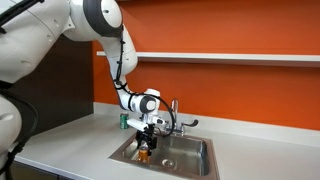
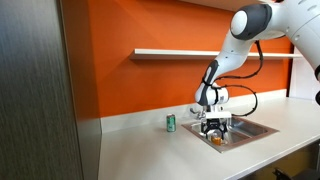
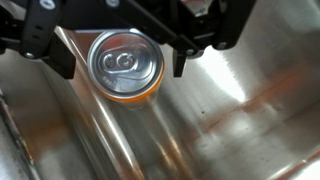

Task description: Pick up the orange canned drink and put it in the sink

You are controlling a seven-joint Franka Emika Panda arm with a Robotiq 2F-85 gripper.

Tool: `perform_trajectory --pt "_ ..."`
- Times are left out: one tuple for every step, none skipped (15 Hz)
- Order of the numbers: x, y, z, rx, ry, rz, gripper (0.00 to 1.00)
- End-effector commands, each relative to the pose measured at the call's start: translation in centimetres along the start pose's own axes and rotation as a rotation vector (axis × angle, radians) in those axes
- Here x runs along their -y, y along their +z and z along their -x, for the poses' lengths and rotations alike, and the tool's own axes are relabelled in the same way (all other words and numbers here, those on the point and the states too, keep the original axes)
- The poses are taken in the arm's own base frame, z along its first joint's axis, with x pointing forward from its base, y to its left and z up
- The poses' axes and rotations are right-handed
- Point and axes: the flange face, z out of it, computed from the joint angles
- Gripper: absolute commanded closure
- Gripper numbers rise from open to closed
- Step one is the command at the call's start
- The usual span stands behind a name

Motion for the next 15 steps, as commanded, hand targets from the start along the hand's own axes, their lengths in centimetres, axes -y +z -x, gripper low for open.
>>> perform_trajectory --pt "-0.4 -1.9 -0.1 -0.008 -0.006 -0.014 0.0" --pt "-0.4 -2.2 -0.1 -0.014 -0.004 -0.012 0.0" --pt "-0.4 -2.5 -0.1 -0.018 -0.004 -0.014 0.0" --pt "-0.5 -2.8 0.0 -0.023 -0.003 -0.014 0.0" --pt "-0.5 -3.2 0.0 -0.028 -0.003 -0.015 0.0" --pt "-0.5 -3.5 0.0 -0.032 -0.002 -0.014 0.0" --pt "-0.5 -3.8 0.0 -0.037 -0.001 -0.015 0.0" --pt "-0.6 -4.2 0.0 -0.042 -0.001 -0.015 0.0" --pt "-0.7 -4.6 0.0 -0.049 0.0 -0.014 0.0" --pt "-0.7 -5.0 0.1 -0.054 -0.002 -0.017 0.0" --pt "-0.8 -5.3 0.1 -0.059 0.001 -0.017 0.0" --pt "-0.9 -5.7 0.3 -0.067 -0.007 -0.013 0.0" --pt "-1.0 -6.0 0.4 -0.076 -0.019 -0.012 0.0" --pt "-1.0 -6.2 0.5 -0.079 -0.033 -0.014 0.0" --pt "-1.0 -6.4 0.7 -0.085 -0.055 -0.009 0.0"
